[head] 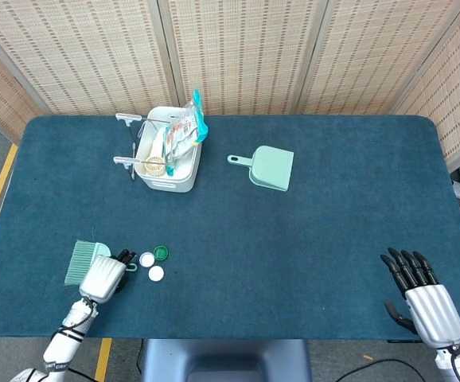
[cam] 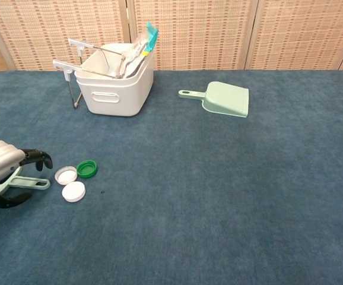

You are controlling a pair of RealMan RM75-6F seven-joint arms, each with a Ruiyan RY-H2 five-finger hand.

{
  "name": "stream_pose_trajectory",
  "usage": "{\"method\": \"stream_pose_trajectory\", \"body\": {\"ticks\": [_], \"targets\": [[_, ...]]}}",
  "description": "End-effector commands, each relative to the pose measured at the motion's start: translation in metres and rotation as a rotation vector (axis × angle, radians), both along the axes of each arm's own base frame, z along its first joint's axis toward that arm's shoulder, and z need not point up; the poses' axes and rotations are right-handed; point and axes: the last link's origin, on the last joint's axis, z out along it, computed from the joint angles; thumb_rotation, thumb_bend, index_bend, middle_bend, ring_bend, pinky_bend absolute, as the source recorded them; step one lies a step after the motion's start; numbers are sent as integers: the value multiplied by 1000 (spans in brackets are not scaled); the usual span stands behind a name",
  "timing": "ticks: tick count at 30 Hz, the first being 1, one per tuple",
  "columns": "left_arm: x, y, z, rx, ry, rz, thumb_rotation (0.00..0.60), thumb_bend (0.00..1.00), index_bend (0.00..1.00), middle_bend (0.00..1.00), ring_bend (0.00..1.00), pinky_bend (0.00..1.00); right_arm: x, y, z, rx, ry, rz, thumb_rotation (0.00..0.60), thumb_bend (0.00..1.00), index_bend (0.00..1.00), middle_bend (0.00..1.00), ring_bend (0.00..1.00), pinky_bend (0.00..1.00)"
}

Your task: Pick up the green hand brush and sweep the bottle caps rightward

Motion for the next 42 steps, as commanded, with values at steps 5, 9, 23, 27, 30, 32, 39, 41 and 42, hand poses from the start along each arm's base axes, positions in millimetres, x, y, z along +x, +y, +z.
{"method": "stream_pose_trajectory", "body": {"ticks": [5, 9, 23, 27, 30, 32, 39, 41, 42], "targets": [[-6, 5, -5, 0, 45, 19, 600, 302, 330, 363, 674, 898, 0, 0, 2, -4, -4, -2, 600, 267, 0, 7, 0, 0], [-6, 4, -4, 14, 50, 5, 600, 301, 342, 382, 675, 901, 0, 0, 2, -1, -4, -2, 600, 266, 0, 7, 0, 0], [-9, 5, -3, 35, 87, -2, 600, 320, 435, 506, 681, 907, 0, 1, 2, -2, -2, -2, 600, 267, 0, 7, 0, 0], [-11, 5, -1, 48, 99, -2, 600, 332, 492, 568, 684, 911, 0, 1, 2, -1, -3, -4, 600, 267, 0, 7, 0, 0], [-11, 5, 1, 63, 105, -11, 600, 377, 561, 641, 692, 916, 0, 1, 2, 1, -3, -4, 600, 267, 0, 7, 0, 0], [-9, 4, 4, 79, 89, -21, 600, 432, 608, 690, 704, 923, 0, 1, 1, 3, -3, -4, 600, 266, 0, 7, 0, 0], [4, -4, 18, 124, -105, -67, 600, 602, 783, 875, 761, 961, 0, 2, 0, 7, -4, -1, 600, 267, 0, 7, 0, 0], [10, -4, 25, 113, -208, -94, 600, 604, 786, 877, 763, 961, 1, 2, 0, 8, -5, 0, 600, 267, 0, 7, 0, 0], [16, -5, 30, 101, -289, -112, 600, 606, 788, 879, 765, 961, 1, 2, 0, 10, -5, 0, 600, 267, 0, 7, 0, 0]]}}
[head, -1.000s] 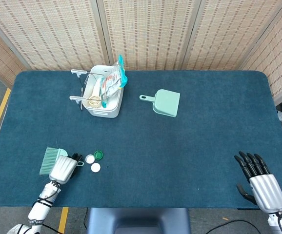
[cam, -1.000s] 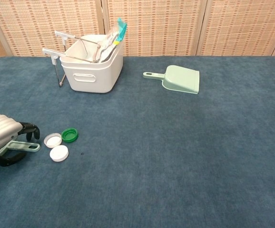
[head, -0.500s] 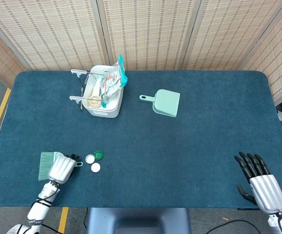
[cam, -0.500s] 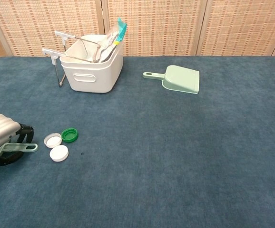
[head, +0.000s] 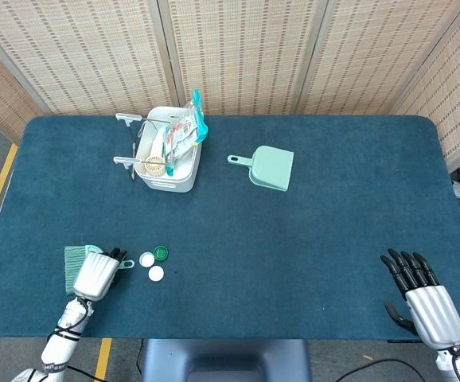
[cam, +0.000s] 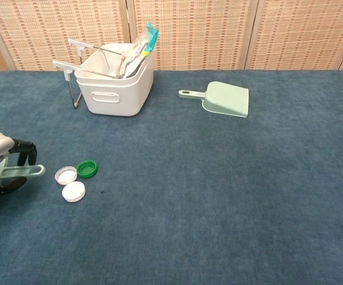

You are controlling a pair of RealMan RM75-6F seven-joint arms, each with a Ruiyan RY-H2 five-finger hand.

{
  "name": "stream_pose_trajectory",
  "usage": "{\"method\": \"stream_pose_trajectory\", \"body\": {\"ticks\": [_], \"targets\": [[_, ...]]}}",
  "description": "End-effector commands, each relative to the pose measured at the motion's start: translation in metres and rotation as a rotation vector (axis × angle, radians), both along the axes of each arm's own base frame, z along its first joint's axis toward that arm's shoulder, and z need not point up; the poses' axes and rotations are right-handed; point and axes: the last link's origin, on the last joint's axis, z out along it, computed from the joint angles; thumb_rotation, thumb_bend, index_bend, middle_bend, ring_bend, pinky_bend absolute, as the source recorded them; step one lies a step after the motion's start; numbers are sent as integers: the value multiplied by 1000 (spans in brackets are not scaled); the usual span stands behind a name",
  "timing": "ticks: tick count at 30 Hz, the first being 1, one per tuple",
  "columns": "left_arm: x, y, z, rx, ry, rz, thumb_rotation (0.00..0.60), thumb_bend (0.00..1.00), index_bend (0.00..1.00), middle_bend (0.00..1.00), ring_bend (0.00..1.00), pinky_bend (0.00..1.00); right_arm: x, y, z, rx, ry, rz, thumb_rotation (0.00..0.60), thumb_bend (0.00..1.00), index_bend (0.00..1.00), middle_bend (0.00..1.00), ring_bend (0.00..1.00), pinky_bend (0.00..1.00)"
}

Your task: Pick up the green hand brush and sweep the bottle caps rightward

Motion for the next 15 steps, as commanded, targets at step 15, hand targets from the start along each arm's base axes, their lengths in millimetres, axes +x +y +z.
{"method": "stream_pose_trajectory", "body": {"ticks": [15], "targets": [[47, 13, 37, -162, -1001, -199, 600, 664, 793, 896, 787, 1000, 0, 2, 0, 10, -2, 2, 600, 266, 0, 7, 0, 0]]}}
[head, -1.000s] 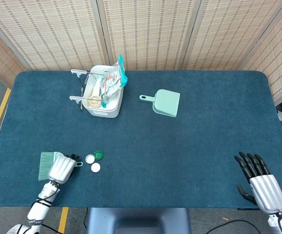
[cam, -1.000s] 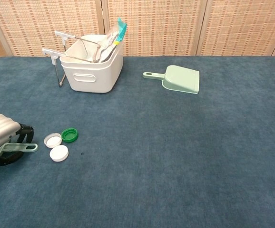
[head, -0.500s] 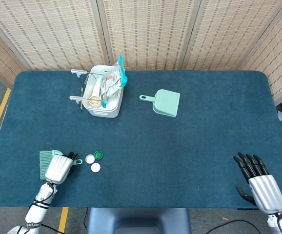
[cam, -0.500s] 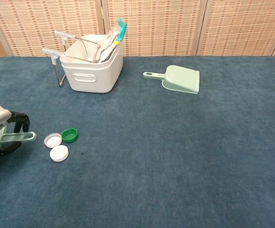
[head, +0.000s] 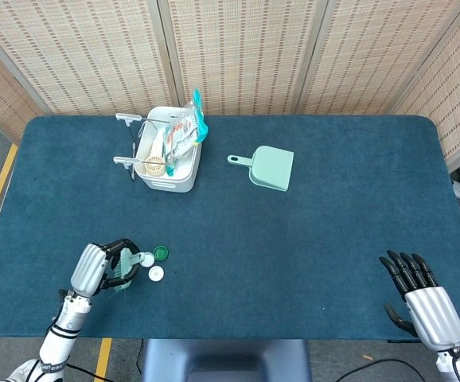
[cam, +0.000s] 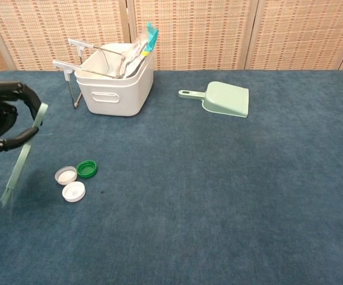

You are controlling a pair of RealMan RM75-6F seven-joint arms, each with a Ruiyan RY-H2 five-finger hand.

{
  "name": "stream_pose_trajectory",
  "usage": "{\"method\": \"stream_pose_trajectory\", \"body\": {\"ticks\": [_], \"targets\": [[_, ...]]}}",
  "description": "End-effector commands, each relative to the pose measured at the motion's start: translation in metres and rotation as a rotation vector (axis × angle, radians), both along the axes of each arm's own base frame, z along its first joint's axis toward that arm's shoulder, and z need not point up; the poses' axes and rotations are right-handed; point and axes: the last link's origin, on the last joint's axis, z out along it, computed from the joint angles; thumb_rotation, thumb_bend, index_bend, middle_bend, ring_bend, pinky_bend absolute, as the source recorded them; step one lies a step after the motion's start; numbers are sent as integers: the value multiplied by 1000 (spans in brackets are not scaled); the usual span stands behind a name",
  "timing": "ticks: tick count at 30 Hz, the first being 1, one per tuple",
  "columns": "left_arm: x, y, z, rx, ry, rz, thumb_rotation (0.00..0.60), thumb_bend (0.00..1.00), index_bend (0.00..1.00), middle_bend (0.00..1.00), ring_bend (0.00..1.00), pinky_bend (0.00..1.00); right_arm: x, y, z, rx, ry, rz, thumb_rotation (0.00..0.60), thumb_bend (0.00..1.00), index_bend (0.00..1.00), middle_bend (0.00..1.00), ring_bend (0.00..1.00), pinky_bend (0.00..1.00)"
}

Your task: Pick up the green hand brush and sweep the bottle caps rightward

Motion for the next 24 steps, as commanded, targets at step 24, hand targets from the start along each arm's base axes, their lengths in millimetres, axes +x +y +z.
{"method": "stream_pose_trajectory", "body": {"ticks": [24], "targets": [[-9, 32, -38, -98, -254, 32, 600, 679, 793, 911, 779, 1000, 0, 2, 2, 4, -5, 0, 600, 267, 0, 7, 0, 0]]}}
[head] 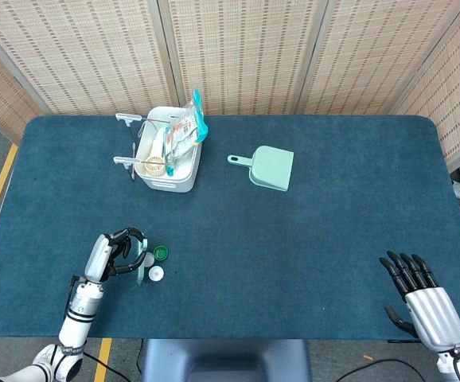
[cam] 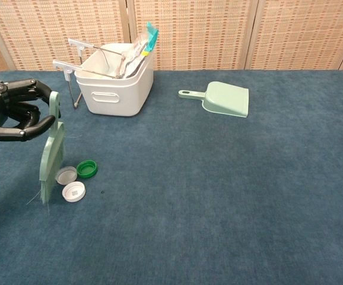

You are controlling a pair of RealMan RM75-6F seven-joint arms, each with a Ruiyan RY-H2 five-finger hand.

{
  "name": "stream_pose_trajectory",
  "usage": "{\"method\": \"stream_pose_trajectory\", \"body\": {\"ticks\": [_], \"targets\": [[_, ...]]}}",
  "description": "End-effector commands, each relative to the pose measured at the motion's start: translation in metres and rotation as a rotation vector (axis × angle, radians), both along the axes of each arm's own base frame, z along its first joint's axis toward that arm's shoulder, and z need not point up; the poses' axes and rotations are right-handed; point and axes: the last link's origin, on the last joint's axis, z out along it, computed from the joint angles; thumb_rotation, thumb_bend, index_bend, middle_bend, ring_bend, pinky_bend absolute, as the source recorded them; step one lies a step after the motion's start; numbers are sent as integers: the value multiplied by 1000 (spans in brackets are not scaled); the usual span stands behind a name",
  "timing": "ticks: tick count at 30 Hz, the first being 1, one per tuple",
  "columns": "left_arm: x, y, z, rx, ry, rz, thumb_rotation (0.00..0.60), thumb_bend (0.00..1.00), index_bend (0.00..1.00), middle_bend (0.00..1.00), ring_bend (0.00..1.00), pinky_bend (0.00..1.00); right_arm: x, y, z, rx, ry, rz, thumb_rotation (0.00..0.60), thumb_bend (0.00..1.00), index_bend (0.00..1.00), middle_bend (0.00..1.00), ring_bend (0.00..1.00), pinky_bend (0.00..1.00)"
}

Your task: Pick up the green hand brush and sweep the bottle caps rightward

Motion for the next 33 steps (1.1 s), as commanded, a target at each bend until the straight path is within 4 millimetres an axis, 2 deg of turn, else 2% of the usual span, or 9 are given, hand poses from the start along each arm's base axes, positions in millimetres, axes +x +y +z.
{"method": "stream_pose_trajectory", "body": {"ticks": [1, 13, 21, 33], "targets": [[0, 1, -1, -7, -12, -2, 600, 678, 792, 911, 779, 1000, 0, 0, 1, -3, -1, -2, 600, 267, 0, 7, 0, 0], [-2, 4, -5, -29, -20, 1, 600, 678, 793, 912, 779, 1000, -1, -1, 0, -4, 2, -7, 600, 266, 0, 7, 0, 0], [1, 4, 1, -21, -36, -19, 600, 678, 793, 912, 779, 1000, -2, -3, -2, 6, 8, -12, 600, 267, 0, 7, 0, 0], [3, 8, -14, -71, -36, -5, 600, 680, 793, 912, 779, 1000, -2, -2, 3, -11, -2, -13, 600, 267, 0, 7, 0, 0]]}}
